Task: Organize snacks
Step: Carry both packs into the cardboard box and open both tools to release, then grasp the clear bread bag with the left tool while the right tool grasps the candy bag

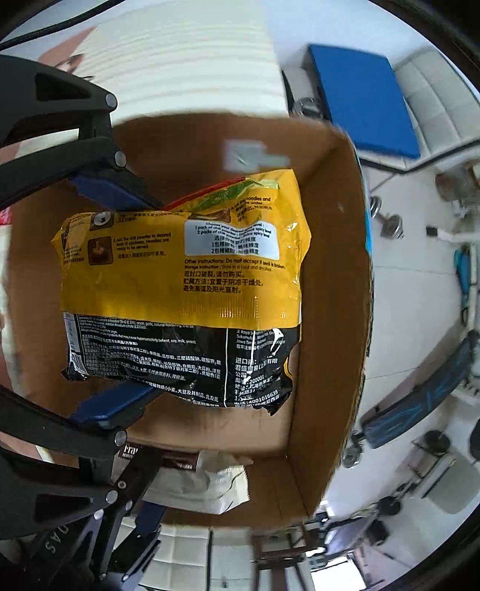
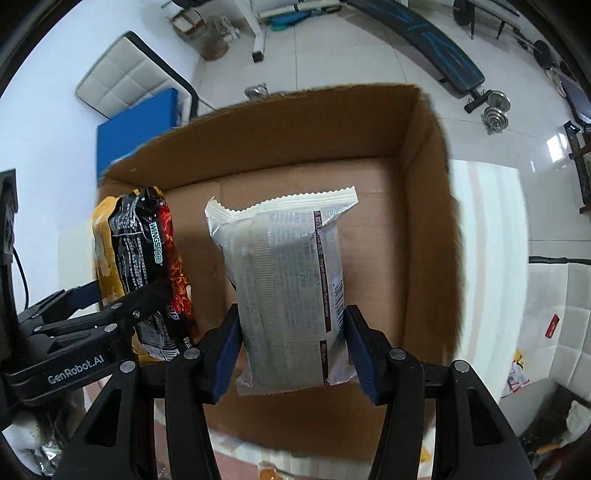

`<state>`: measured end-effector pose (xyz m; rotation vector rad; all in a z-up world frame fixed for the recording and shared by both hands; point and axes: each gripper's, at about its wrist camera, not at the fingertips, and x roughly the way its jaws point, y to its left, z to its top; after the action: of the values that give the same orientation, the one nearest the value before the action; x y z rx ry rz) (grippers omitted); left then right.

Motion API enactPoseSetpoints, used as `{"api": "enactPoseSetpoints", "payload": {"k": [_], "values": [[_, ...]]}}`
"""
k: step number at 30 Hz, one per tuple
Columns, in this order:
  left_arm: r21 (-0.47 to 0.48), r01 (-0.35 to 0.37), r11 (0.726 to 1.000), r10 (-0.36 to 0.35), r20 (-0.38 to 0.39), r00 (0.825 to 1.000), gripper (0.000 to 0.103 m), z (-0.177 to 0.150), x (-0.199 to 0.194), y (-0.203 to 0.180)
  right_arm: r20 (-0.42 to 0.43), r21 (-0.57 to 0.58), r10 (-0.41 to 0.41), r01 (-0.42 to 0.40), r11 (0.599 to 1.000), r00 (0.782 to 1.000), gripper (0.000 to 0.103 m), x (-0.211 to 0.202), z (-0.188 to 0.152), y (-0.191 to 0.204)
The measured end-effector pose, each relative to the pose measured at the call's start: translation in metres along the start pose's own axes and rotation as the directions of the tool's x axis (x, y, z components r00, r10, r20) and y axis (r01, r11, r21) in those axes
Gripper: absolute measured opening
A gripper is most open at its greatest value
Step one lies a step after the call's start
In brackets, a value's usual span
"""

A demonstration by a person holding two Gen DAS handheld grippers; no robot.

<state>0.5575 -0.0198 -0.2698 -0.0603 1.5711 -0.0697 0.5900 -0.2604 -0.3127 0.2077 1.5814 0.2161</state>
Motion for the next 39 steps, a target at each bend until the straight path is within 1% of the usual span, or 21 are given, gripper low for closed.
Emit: {"api": "enactPoseSetpoints", "payload": {"k": [2,4,6,7,10,12,15,18,19,20,22,24,25,26,28,29,30,32,34,38,39], "values": [[0.011,0.003,1.0,-0.003,-0.012,1.0,0.082,0.009,0.01,-0.007,-0.026,-0.001,-0.001,0.001,1.0,1.0,0.057,0.019,0.015,0.006],[0.016,-0.006,1.0,0.007,-0.023,1.0,0.082,0.016,0.02,-0.009,-0.038,-0.003,-0.024,0.024,1.0,0.999,0.057,0.028,0.021,0.004],[0.013,-0.006,1.0,0.006,-0.037,0.999,0.082,0.021,0.029,-0.01,-0.047,0.001,-0.03,0.03,1.0,0.998,0.057,0.034,0.026,0.003],[0.012,-0.004,1.0,0.005,-0.04,0.999,0.082,0.023,0.028,-0.015,-0.051,-0.001,-0.03,0.03,1.0,0.998,0.057,0.036,0.028,0.002],[0.002,0.017,1.0,-0.017,-0.056,0.998,0.082,0.031,0.032,-0.013,-0.052,-0.01,-0.033,0.032,0.999,0.998,0.056,0.037,0.03,0.001],[-0.006,0.016,1.0,-0.017,-0.068,0.998,0.082,0.033,0.036,-0.01,-0.052,-0.019,-0.037,0.036,0.999,0.998,0.056,0.035,0.027,0.002],[0.0,0.014,1.0,-0.014,-0.112,0.994,0.082,0.035,0.045,-0.009,-0.052,-0.024,-0.047,0.046,0.999,0.998,0.056,0.031,0.023,0.002],[-0.01,0.026,1.0,-0.027,-0.146,0.989,0.083,0.039,0.053,-0.005,-0.067,-0.029,-0.059,0.057,0.998,0.996,0.057,0.03,0.017,0.001],[-0.024,0.019,1.0,-0.022,-0.147,0.989,0.083,0.037,0.055,-0.003,-0.068,-0.03,-0.066,0.064,0.997,0.995,0.06,0.029,0.015,0.002],[-0.028,0.01,1.0,-0.014,-0.148,0.989,0.084,0.037,0.055,-0.002,-0.069,-0.032,-0.072,0.07,0.997,0.995,0.067,0.028,0.014,0.001],[-0.039,0.001,0.999,-0.007,-0.155,0.988,0.086,0.037,0.056,0.0,-0.071,-0.035,-0.064,0.062,0.997,0.995,0.07,0.028,0.013,0.003],[-0.057,0.001,0.998,-0.009,-0.141,0.99,0.087,0.036,0.052,0.004,-0.073,-0.038,-0.065,0.062,0.997,0.995,0.075,0.022,0.007,0.005],[-0.063,0.001,0.998,-0.009,-0.127,0.992,0.087,0.035,0.048,0.006,-0.072,-0.043,-0.068,0.065,0.997,0.995,0.081,0.019,0.004,0.007],[-0.065,0.006,0.998,-0.013,-0.115,0.993,0.088,0.035,0.043,0.007,-0.07,-0.046,-0.07,0.067,0.997,0.995,0.088,0.016,0.0,0.009],[-0.07,0.011,0.998,-0.018,-0.101,0.995,0.088,0.032,0.034,0.008,-0.068,-0.053,-0.087,0.083,0.995,0.994,0.095,0.01,-0.005,0.014],[-0.073,0.014,0.997,-0.021,-0.091,0.996,0.088,0.03,0.028,0.009,-0.062,-0.058,-0.096,0.092,0.994,0.993,0.095,0.006,-0.01,0.016],[-0.072,0.012,0.997,-0.018,-0.081,0.997,0.088,0.025,0.022,0.009,-0.059,-0.06,-0.1,0.097,0.993,0.993,0.095,0.009,-0.003,0.015],[-0.057,0.012,0.998,-0.015,-0.054,0.998,0.088,0.016,0.007,0.008,-0.039,-0.071,-0.13,0.127,0.989,0.991,0.097,0.001,-0.009,0.016],[-0.044,0.016,0.999,-0.017,-0.015,1.0,0.088,0.004,-0.009,0.005,-0.005,-0.077,-0.141,0.141,0.987,0.99,0.097,-0.014,-0.02,0.018],[-0.032,0.022,0.999,-0.019,0.094,0.995,0.088,-0.02,-0.049,0.004,0.065,-0.073,-0.132,0.137,0.988,0.989,0.098,-0.041,-0.038,0.022],[-0.034,0.011,0.999,-0.007,0.117,0.993,0.088,-0.024,-0.058,0.008,0.077,-0.072,-0.126,0.132,0.989,0.989,0.098,-0.047,-0.043,0.022]]}}
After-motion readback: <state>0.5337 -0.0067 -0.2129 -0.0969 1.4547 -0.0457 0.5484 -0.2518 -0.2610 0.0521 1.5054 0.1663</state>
